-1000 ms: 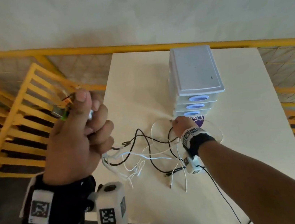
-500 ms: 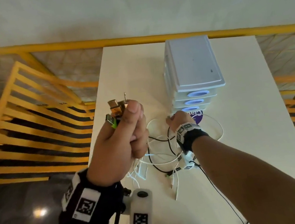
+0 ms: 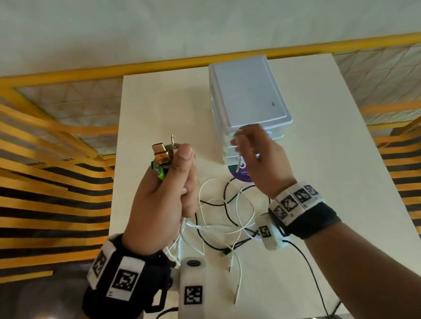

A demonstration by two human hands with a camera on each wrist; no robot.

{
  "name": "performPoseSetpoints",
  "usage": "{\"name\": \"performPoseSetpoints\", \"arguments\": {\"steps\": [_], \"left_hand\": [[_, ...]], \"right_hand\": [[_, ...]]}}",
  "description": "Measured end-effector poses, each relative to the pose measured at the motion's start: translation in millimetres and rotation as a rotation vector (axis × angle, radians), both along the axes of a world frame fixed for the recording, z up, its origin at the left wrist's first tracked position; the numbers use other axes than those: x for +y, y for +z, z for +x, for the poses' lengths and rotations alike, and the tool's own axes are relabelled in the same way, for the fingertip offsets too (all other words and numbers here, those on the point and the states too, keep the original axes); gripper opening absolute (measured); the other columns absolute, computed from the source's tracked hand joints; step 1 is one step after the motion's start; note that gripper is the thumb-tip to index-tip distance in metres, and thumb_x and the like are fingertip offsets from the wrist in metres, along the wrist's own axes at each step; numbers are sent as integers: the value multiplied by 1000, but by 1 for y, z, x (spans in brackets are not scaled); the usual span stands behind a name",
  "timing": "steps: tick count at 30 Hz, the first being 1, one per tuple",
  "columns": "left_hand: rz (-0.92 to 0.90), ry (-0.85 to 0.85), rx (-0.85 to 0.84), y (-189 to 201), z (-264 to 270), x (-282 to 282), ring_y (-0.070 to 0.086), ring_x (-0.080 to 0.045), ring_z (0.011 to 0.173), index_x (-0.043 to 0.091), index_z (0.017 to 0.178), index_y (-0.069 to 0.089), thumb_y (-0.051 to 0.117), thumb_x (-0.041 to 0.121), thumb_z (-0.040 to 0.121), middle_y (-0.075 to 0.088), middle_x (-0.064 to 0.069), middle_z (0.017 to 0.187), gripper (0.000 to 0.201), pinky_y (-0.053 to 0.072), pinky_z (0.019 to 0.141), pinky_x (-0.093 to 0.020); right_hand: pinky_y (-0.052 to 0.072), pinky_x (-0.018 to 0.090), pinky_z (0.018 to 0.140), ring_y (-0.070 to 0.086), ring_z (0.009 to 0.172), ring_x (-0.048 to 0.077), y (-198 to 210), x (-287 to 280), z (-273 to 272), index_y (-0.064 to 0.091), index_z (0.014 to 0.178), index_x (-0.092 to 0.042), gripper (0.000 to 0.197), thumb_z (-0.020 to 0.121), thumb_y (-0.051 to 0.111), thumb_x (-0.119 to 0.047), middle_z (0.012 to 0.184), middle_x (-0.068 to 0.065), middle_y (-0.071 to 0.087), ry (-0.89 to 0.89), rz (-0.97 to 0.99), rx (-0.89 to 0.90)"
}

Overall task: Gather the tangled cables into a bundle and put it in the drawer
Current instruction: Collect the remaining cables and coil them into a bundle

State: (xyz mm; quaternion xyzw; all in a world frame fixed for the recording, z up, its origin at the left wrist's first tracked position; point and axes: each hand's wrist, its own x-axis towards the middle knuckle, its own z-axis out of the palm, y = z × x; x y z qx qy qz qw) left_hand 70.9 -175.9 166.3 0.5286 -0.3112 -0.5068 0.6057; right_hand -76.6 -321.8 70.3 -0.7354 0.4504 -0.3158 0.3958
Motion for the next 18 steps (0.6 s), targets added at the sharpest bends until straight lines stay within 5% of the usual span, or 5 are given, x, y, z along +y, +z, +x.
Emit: {"name": "performPoseSetpoints", "arguments": {"steps": [6, 9, 13, 18], "left_hand": [[-7, 31, -91, -6, -5, -8, 21, -13, 42, -5, 84, 35, 56, 55, 90, 24, -3, 61, 63, 23, 45, -21], [-8, 25, -144, -8, -10, -11, 23, -12, 42, 4, 78, 35, 53, 55, 93, 26, -2, 60, 57, 25, 44, -18], [3, 5, -243, -8, -20, -14, 24, -16, 44, 18, 70, 36, 48, 54, 99, 29, 2, 57, 47, 24, 49, -22], [-35, 1, -270, -2, -34, -19, 27, -14, 43, 24, 68, 41, 49, 59, 95, 32, 3, 56, 44, 26, 48, -22]], "right_hand": [[56, 47, 57, 70, 59, 26, 92, -9, -39, 49, 109, -28, 18, 111, 35, -17, 87, 12, 69, -36, -53, -393], [48, 41, 42, 59, 56, 23, 135, -24, -60, 44, 114, -16, 12, 111, 33, -15, 85, 15, 57, -36, -170, -517], [39, 31, 45, 51, 55, 19, 187, -45, -84, 42, 114, -6, 20, 109, 33, -23, 99, 21, 50, -42, -376, -551], [33, 31, 42, 49, 55, 5, 224, -42, -104, 45, 112, -6, 16, 110, 36, -19, 102, 13, 53, 4, -451, -491]]}}
